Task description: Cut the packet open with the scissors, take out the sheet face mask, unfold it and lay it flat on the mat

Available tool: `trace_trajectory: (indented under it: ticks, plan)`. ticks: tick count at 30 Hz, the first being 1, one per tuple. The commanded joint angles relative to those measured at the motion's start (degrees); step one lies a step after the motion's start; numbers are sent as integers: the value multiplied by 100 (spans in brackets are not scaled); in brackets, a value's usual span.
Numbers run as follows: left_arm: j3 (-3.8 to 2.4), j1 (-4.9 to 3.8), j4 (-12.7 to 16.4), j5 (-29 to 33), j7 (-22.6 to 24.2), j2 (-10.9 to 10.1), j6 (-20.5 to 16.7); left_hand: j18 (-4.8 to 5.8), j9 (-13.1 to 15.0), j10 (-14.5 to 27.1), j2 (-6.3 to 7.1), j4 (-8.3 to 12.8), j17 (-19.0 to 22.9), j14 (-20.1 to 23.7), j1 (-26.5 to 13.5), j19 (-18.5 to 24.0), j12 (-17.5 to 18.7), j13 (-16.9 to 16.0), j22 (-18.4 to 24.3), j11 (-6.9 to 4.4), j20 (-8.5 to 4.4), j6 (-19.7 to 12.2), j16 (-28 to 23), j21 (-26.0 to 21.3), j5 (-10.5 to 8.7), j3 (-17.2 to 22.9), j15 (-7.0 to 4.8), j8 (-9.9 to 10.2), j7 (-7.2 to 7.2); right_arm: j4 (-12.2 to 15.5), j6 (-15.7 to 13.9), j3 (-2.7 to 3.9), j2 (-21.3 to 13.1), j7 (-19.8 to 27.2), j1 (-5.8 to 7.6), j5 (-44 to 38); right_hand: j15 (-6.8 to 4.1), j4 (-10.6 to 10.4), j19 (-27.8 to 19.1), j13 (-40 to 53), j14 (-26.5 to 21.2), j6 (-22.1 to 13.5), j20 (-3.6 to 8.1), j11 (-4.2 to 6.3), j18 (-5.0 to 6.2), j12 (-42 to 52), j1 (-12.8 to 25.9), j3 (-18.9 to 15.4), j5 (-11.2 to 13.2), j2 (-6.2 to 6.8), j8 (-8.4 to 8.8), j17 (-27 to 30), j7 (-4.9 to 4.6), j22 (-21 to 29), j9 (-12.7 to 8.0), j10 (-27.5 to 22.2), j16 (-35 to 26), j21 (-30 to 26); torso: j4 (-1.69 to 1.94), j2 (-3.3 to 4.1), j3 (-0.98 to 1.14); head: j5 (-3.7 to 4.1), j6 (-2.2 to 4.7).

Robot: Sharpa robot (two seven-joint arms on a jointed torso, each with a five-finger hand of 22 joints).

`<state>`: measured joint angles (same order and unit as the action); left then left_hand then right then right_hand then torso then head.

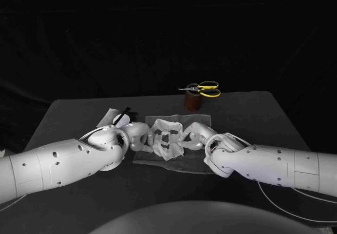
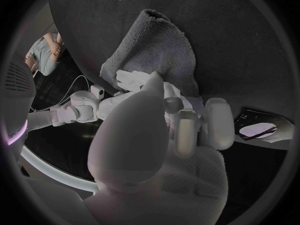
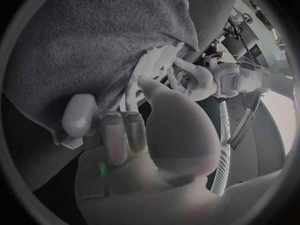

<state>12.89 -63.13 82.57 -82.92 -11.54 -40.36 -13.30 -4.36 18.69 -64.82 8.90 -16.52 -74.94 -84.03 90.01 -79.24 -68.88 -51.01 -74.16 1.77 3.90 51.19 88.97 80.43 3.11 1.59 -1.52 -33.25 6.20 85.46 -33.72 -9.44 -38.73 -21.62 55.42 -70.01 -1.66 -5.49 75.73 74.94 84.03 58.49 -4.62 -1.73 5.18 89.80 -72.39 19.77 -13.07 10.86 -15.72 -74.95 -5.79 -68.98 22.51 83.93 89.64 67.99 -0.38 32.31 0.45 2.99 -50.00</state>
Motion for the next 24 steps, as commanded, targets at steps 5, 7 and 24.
trace_trajectory:
  ticks: [5,7,24]
  plan:
    - [11,12,30,32,-8,10,166,47,10,-52,-72,-1,-1306,-532,17,-43,-51,-20,-11,5,10,-46,22,30,-32,-11,-22,-30,-10,-38,251,-21,27,-156,-44,-77,-112,109,34,1506,597,154,94,108,54,20,-151,275,204,-230,-95,-1505,70,-42,33,607,36,49,-9,-5,5,-5,0]
    - [11,12,33,35,-8,10,167,47,10,-52,-72,-1,-1306,-532,17,-43,-51,-20,-11,5,10,-46,22,30,-32,-11,-22,-30,-10,-40,231,-21,29,-156,-45,-90,-137,187,44,1506,597,215,114,138,52,20,-234,406,258,-303,-134,-1505,105,-58,56,607,36,58,-7,-2,7,-9,0]
    - [11,11,40,49,-17,9,184,47,10,-52,-72,-1,-1306,-532,17,-43,-51,-20,-11,5,10,-46,22,30,-32,-11,-22,-30,-10,-64,-99,-21,25,-117,-49,-302,-233,929,134,1506,597,464,219,238,18,20,-130,1398,994,-413,-477,-1505,207,-239,385,607,36,163,-7,-3,6,8,0]
